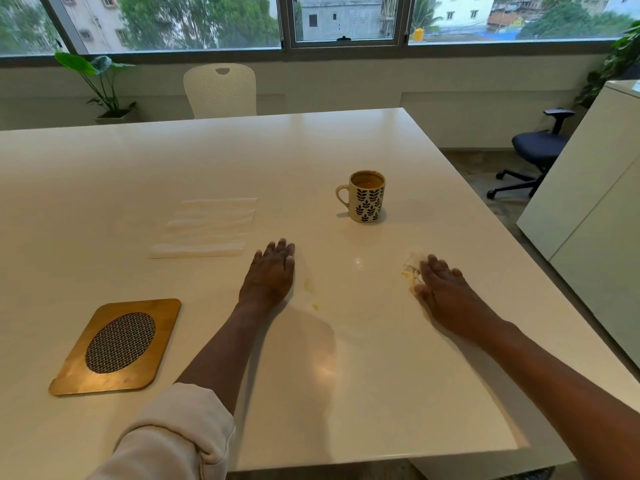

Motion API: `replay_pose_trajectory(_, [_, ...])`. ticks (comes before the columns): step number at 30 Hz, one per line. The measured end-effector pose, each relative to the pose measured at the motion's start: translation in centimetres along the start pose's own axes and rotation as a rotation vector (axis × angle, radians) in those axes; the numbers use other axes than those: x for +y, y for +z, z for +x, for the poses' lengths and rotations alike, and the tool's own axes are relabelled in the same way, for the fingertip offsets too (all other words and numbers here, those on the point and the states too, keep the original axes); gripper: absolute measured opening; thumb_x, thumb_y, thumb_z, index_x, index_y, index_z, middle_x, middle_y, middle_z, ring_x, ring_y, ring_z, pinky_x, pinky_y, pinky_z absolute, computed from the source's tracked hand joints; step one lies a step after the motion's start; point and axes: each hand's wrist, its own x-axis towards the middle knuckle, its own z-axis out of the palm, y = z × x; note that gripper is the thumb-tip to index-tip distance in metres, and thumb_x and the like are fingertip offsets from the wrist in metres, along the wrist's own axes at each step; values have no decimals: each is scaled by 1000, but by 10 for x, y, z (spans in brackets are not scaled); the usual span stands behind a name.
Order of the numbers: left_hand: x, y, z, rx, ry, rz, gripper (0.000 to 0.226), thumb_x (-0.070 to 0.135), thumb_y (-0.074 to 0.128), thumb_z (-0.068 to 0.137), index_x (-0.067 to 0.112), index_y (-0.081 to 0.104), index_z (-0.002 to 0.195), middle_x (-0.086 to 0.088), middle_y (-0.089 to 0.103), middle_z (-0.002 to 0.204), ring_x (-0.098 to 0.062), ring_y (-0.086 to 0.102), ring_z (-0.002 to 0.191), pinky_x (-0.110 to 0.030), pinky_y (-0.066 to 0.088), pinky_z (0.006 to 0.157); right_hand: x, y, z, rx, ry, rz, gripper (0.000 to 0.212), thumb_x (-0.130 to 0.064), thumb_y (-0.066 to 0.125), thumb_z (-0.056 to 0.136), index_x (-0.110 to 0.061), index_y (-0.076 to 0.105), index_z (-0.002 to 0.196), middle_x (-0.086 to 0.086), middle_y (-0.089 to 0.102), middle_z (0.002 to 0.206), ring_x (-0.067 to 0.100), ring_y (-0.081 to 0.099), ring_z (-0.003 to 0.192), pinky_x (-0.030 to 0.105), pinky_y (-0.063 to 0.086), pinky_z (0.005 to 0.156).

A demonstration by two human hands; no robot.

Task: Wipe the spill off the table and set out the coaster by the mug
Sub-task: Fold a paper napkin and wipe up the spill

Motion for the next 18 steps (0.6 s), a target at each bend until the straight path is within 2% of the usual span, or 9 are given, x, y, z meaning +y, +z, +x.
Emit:
replay_pose_trajectory(4, [0,0,0,1,1,6,51,27,22,104,20,30,154,0,21,163,-17,14,151,-37,7,123,-23,9,-5,32,-40,-4,63,-42,30,103,-18,7,156,17,-5,162,30,-3,151,39,0,120])
replay_pose_trajectory(9, [0,-1,0,-20,-5,-15,51,29,18,105,20,29,154,0,20,163,-17,12,152,-37,6,123,-75,19,4,-22,-97,-4,65,-46,25,103,-18,0,156,15,-15,161,29,-12,149,39,-4,121])
replay_pose_trajectory(14, [1,-3,-1,-34,0,-35,52,31,16,105,20,29,154,0,19,164,-17,12,152,-37,6,123,-136,31,16,-82,-214,-9,66,-47,24,103,-19,-3,156,13,-18,160,27,-16,148,40,-5,121])
replay_pose_trajectory(18, [1,-6,-1,-45,2,-53,51,31,15,106,20,29,154,0,19,163,-17,12,152,-37,5,122,-169,43,7,-73,-343,-39,64,-47,26,103,-22,1,156,16,-13,161,30,-12,149,41,-5,120])
